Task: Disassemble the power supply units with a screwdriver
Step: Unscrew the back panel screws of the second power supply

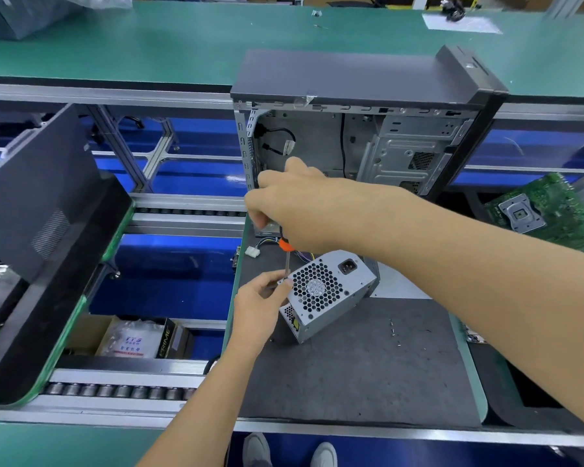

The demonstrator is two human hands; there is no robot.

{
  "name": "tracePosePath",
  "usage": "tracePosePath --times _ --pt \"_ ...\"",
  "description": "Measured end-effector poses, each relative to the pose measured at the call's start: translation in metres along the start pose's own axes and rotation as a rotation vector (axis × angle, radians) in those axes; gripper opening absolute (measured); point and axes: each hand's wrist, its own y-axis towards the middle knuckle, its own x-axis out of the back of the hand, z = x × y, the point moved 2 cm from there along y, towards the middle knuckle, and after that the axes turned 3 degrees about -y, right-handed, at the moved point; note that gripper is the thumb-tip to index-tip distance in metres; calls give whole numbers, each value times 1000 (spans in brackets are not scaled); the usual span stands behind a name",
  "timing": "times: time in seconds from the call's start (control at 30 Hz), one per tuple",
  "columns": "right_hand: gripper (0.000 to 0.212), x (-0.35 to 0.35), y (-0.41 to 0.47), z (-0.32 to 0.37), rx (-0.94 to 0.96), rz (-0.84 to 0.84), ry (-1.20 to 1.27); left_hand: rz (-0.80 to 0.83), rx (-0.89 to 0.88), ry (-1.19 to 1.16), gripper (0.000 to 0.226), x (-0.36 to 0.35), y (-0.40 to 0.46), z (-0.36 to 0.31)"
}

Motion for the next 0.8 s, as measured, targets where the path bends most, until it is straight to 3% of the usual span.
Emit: tracePosePath --times 0.23,0.5,0.7,0.8 --pt "37 -2 -6 -20 -38 4 91 21 -97 150 10 5 3 -3" --pt "27 2 -16 -43 -63 -26 189 53 -193 409 26 7 14 -18" --pt "25 8 -23 -61 -107 -150 313 -57 -304 291 24 18 15 -25" --pt "24 3 -27 -74 -146 -209 372 -60 -257 365 22 32 12 -6"
